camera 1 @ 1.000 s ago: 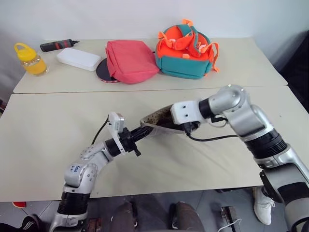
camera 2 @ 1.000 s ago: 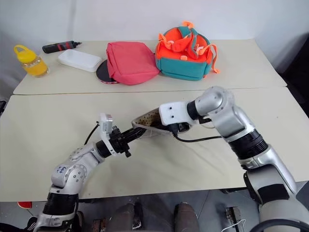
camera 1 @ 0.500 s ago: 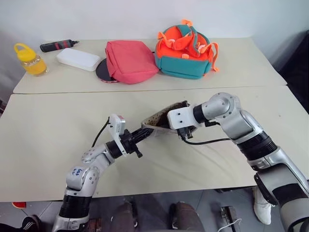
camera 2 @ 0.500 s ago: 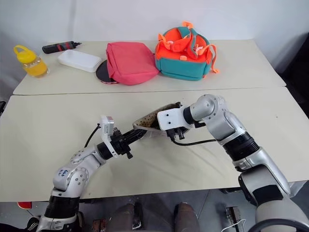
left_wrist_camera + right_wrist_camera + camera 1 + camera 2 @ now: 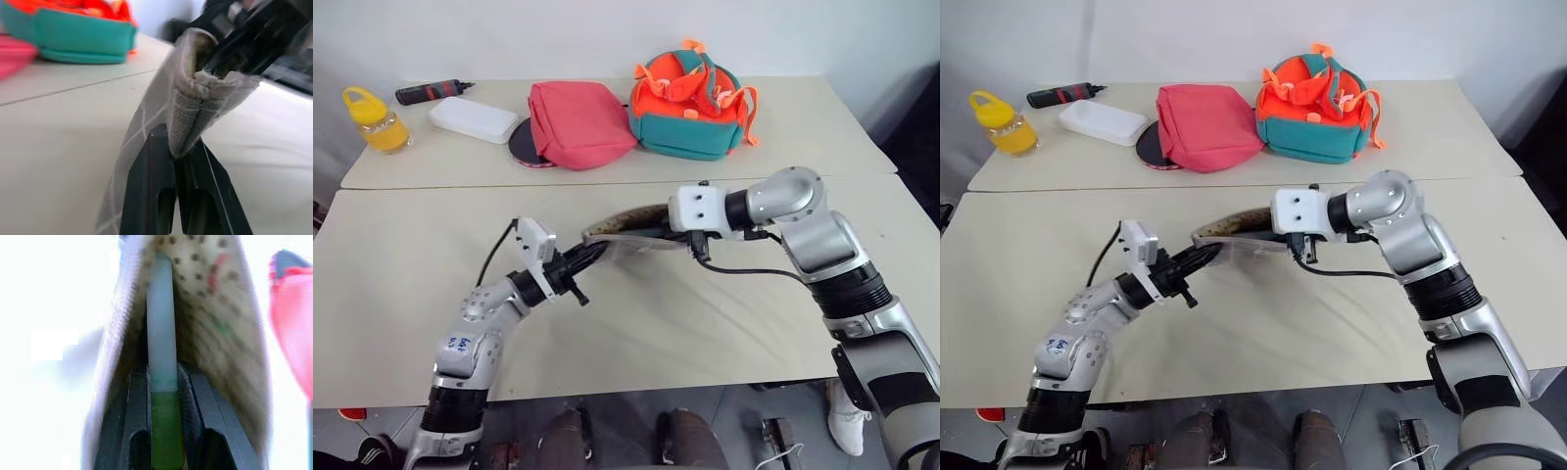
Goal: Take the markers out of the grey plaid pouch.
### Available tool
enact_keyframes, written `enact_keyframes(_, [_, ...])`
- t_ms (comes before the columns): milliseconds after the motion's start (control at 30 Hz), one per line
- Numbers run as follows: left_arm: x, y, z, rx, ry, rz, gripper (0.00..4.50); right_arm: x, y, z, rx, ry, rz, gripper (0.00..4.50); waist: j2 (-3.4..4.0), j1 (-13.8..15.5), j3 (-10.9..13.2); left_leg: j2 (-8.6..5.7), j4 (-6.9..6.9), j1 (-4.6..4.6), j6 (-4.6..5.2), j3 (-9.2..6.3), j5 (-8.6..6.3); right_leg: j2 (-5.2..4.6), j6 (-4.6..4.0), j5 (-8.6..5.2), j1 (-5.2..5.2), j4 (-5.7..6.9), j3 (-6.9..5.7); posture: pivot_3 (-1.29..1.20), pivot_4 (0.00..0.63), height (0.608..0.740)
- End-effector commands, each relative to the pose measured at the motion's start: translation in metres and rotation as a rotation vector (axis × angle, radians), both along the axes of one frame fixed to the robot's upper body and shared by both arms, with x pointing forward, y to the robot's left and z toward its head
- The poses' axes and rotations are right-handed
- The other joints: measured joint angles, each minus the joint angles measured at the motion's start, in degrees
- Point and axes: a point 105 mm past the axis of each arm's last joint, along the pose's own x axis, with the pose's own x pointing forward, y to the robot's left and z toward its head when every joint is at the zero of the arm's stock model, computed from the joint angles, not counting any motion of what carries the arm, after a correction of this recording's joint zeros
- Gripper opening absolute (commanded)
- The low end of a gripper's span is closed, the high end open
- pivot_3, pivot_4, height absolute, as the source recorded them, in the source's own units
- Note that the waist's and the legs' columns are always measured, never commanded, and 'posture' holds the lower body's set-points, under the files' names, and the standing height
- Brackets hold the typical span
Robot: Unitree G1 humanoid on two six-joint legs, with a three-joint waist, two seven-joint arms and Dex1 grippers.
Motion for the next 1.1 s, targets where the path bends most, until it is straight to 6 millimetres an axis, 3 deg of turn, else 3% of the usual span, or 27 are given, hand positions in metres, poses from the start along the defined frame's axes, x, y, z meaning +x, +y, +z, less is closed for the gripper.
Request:
enact_keyframes(33, [-0.002, 0.002, 0.007, 0.030, -0.060, -0.001, 0.00, -0.003, -0.001, 0.028, 0.077, -0.074, 0.010, 0.39, 0.00, 0.0, 0.0, 0.00, -0.03, 0.00, 0.00, 0.00, 0.00, 0.00, 0.00, 0.00, 0.00, -0.02, 0.00, 0.00, 0.150, 0.740])
enact_keyframes(233, [0.003, 0.008, 0.011, 0.048, -0.102, 0.038, 0.00, -0.005, -0.003, 0.047, 0.183, -0.099, 0.022, 0.39, 0.00, 0.0, 0.0, 0.00, -0.05, 0.00, 0.00, 0.02, 0.00, 0.00, 0.00, 0.00, -0.02, -0.02, 0.00, 0.00, 0.150, 0.740])
enact_keyframes(367, [0.008, 0.031, 0.009, 0.067, -0.103, 0.109, 0.00, -0.006, -0.020, 0.065, 0.274, -0.087, -0.020, 0.39, 0.00, 0.0, 0.0, 0.00, -0.04, 0.00, 0.00, 0.02, 0.00, 0.00, 0.00, 0.00, -0.02, -0.02, 0.00, 0.00, 0.150, 0.740])
enact_keyframes(500, [0.005, 0.044, 0.005, 0.063, -0.087, 0.137, 0.00, 0.018, -0.049, 0.076, 0.368, -0.148, -0.213, 0.39, 0.00, -0.1, 0.0, 0.01, -0.04, 0.01, 0.00, 0.02, 0.00, 0.00, 0.00, 0.00, -0.02, -0.01, 0.01, 0.00, 0.150, 0.740])
enact_keyframes(600, [0.001, 0.045, 0.005, 0.048, -0.084, 0.139, 0.00, 0.045, -0.090, 0.048, 0.238, -0.239, -0.442, 0.39, 0.00, -0.1, 0.0, 0.00, -0.05, 0.01, 0.00, 0.04, 0.00, 0.00, 0.00, 0.00, -0.02, -0.01, 0.01, 0.00, 0.150, 0.740])
enact_keyframes(667, [0.001, 0.045, 0.005, 0.036, -0.081, 0.138, 0.00, 0.053, -0.107, 0.031, 0.192, -0.252, -0.526, 0.39, 0.00, 0.0, 0.0, 0.00, -0.04, 0.01, 0.00, 0.06, 0.00, -0.02, 0.00, 0.00, -0.01, -0.03, 0.02, 0.00, 0.150, 0.740])
enact_keyframes(800, [0.000, 0.044, 0.009, -0.020, -0.077, 0.140, 0.00, 0.061, -0.124, -0.012, 0.035, -0.282, -0.590, 0.39, 0.00, -0.1, 0.0, -0.02, -0.06, 0.01, -0.01, 0.12, 0.00, -0.03, 0.00, 0.00, -0.01, -0.03, 0.02, 0.00, 0.150, 0.740])
enact_keyframes(1000, [-0.002, 0.040, 0.012, -0.027, -0.081, 0.118, 0.00, 0.060, -0.127, -0.055, 0.090, -0.151, -0.634, 0.39, 0.01, -0.4, 0.0, -0.01, -0.09, 0.02, -0.02, 0.12, 0.01, -0.01, 0.00, 0.00, -0.05, -0.01, 0.05, 0.00, 0.150, 0.740])
enact_keyframes(1100, [-0.002, 0.040, 0.014, -0.021, -0.102, 0.117, 0.00, 0.058, -0.126, -0.056, 0.133, -0.096, -0.632, 1.37, 0.01, -0.2, 0.0, -0.01, -0.08, 0.02, -0.02, 0.10, 0.01, -0.01, 0.00, 0.00, -0.04, -0.02, 0.06, 0.00, 0.150, 0.740])
